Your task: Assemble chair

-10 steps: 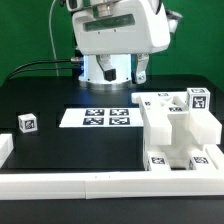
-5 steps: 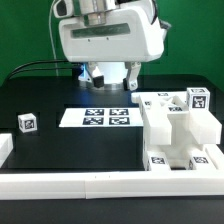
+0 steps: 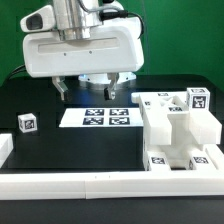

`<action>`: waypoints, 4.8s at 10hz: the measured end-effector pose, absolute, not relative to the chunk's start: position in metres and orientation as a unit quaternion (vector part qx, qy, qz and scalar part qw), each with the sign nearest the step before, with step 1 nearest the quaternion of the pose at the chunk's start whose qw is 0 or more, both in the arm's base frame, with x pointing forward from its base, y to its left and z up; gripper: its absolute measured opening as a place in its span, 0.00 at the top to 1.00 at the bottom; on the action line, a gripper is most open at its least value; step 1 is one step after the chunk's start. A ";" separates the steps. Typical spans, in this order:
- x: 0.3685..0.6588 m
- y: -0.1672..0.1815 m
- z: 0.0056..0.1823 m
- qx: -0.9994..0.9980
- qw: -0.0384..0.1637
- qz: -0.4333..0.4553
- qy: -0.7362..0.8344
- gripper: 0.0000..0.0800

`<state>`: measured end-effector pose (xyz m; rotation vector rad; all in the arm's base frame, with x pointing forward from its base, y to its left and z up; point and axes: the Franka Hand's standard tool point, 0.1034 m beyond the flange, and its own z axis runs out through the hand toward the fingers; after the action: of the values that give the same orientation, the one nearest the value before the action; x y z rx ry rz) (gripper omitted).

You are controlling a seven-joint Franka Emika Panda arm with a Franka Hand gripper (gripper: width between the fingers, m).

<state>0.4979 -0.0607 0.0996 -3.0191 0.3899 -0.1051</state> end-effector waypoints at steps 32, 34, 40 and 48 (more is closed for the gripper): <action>0.370 -0.191 0.004 -0.897 -0.022 0.440 -0.032 0.22; 0.369 -0.191 0.004 -0.897 -0.021 0.440 -0.032 0.43; 0.385 -0.168 0.021 -0.911 -0.012 0.413 -0.019 0.65; 0.395 -0.125 0.029 -0.985 0.025 0.159 0.062 0.65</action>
Offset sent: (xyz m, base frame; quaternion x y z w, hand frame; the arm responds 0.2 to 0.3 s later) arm -0.0156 -0.0572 -0.0117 -0.0093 -0.0375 -0.3008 0.9529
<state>0.3950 -0.1249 0.0289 -3.0452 0.1932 0.4921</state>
